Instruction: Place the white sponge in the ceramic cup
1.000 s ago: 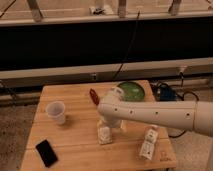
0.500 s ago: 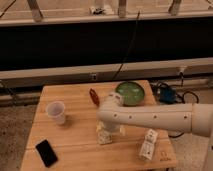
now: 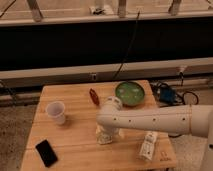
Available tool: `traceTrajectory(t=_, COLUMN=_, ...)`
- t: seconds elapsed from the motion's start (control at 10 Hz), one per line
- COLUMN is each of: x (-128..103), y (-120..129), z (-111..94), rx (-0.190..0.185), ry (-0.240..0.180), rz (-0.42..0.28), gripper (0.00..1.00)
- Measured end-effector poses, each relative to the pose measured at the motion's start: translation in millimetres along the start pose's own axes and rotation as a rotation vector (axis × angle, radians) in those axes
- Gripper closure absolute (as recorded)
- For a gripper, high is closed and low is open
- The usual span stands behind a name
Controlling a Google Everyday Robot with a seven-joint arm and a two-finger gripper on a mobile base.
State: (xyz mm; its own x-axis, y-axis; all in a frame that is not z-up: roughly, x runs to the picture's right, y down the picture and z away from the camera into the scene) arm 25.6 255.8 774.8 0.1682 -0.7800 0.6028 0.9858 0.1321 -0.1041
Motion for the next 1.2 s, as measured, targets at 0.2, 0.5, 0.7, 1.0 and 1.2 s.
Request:
traceTrajectory(t=0.2, x=-3.0, y=-1.4, z=1.3, rx=0.001, ry=-0.002, rz=-0.006, gripper=0.2)
traceTrajectory(t=0.5, x=-7.5, y=-3.0, z=3.0, rx=0.004, ry=-0.005, rz=-0.012, gripper=0.2)
traceTrajectory(t=0.7, x=-10.3, y=-4.3, z=3.8, rx=0.006, ry=-0.004, rz=-0.018, gripper=0.2)
traceTrajectory(t=1.0, x=-13.3, y=-6.0, z=5.1, rx=0.011, ry=-0.004, rz=-0.024, gripper=0.2)
traceTrajectory(t=1.2, x=-15.5, y=-6.4, z=6.3, rx=0.011, ry=-0.005, rz=-0.029, gripper=0.2)
